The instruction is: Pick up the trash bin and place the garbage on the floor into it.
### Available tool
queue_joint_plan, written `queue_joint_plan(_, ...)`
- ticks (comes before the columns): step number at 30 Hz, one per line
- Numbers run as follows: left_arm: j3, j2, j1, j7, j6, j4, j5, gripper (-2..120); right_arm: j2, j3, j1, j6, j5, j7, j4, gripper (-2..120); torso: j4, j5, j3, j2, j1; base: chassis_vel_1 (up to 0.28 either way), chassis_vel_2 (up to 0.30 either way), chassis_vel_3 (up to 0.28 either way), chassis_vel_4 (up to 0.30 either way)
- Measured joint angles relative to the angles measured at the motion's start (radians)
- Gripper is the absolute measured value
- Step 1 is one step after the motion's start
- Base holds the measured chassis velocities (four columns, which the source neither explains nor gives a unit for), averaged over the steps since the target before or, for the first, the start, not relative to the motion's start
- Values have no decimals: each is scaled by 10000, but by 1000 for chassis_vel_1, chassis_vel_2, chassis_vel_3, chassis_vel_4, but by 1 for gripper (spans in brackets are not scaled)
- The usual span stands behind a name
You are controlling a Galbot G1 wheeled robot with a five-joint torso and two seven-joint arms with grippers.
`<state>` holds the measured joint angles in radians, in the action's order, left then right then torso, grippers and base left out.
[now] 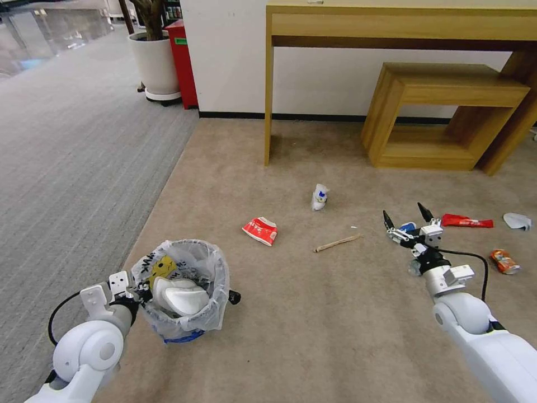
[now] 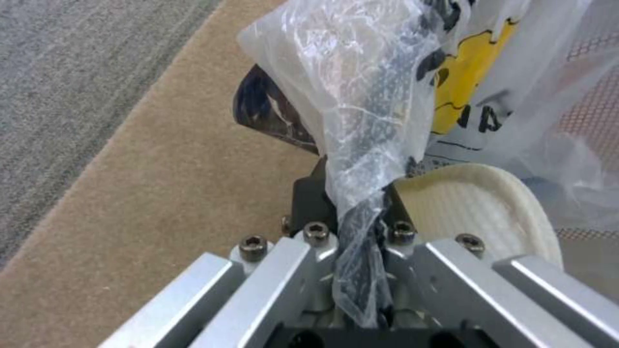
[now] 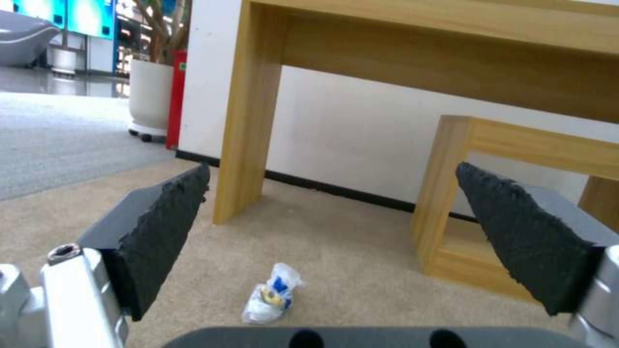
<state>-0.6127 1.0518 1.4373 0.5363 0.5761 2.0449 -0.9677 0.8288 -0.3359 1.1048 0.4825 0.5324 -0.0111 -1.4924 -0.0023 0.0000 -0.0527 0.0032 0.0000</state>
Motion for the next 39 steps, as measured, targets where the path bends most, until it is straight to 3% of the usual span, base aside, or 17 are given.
queue_joint_plan(22, -36, 88, 79, -13, -13, 65, 86, 0, 11, -246, 194, 107, -175, 59, 86, 88, 0, 0, 0, 0, 0, 64, 64, -61, -62)
queue_joint_plan(28, -36, 99, 103, -26, -17, 90, 111, 0, 33, -327, 262, 163, -225, 107, 97, 89, -1, 0, 0, 0, 0, 61, 64, -65, -77)
queue_joint_plan(32, -47, 86, 103, -28, -18, 108, 114, 0, 48, -331, 274, 324, -182, 211, 116, 99, 0, -1, 0, 0, 0, 62, 72, -55, -63)
queue_joint_plan(39, -47, 100, 94, -28, -26, 109, 111, 0, 103, -306, 208, 603, -78, 308, 218, 100, 0, 0, 0, 0, 0, 6, 8, -7, -10)
